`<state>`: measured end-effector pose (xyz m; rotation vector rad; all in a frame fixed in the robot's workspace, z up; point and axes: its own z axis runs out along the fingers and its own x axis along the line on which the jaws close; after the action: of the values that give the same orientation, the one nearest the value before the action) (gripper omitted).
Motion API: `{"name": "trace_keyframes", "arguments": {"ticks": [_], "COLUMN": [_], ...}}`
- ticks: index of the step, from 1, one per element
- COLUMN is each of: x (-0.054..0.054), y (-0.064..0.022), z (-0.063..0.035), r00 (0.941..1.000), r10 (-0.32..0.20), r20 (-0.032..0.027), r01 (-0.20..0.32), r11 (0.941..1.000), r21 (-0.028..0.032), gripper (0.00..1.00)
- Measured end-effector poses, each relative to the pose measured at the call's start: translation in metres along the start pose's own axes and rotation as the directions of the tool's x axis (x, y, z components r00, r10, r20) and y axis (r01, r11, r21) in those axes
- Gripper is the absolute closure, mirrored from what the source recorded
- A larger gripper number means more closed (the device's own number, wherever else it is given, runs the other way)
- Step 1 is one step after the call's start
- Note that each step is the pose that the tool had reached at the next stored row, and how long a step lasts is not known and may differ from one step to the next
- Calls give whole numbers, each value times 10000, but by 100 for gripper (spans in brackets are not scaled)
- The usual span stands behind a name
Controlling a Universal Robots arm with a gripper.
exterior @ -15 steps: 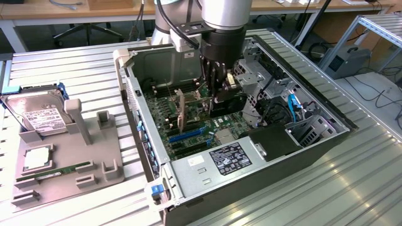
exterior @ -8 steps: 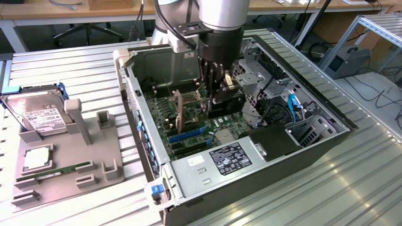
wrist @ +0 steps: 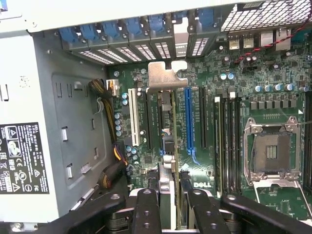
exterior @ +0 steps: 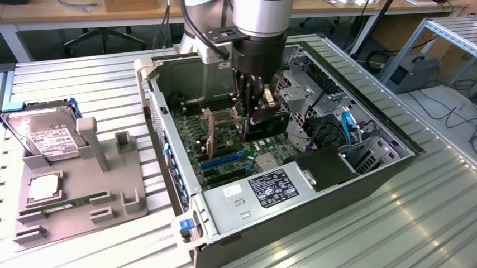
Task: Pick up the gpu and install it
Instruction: 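Insert the gpu into the slot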
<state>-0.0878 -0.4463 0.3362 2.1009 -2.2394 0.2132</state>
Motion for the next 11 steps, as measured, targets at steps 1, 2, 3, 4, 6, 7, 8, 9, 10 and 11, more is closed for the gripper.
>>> {"name": "trace_keyframes", "arguments": {"ticks": [1,2,3,4,6,7,8,9,10,11], "x": [0,0,0,0,1,0,1,1,2,2], "y": [4,4,4,5,5,5,5,5,5,5], "z": [1,1,1,2,3,3,2,3,3,2], "r00": [10000,10000,10000,10000,9998,9994,9987,9978,9969,9959], "r10": [0,-1,-2,-1,11,17,25,33,40,46], "r20": [-2,-2,-3,7,221,351,514,658,783,901], "r01": [0,1,2,1,-11,-17,-24,-31,-35,-41], "r11": [10000,10000,10000,10000,10000,10000,10000,10000,10000,10000], "r21": [0,0,1,0,-14,-23,-35,-44,-53,-62], "gripper": [73,73,73,73,73,73,73,73,73,73]}}
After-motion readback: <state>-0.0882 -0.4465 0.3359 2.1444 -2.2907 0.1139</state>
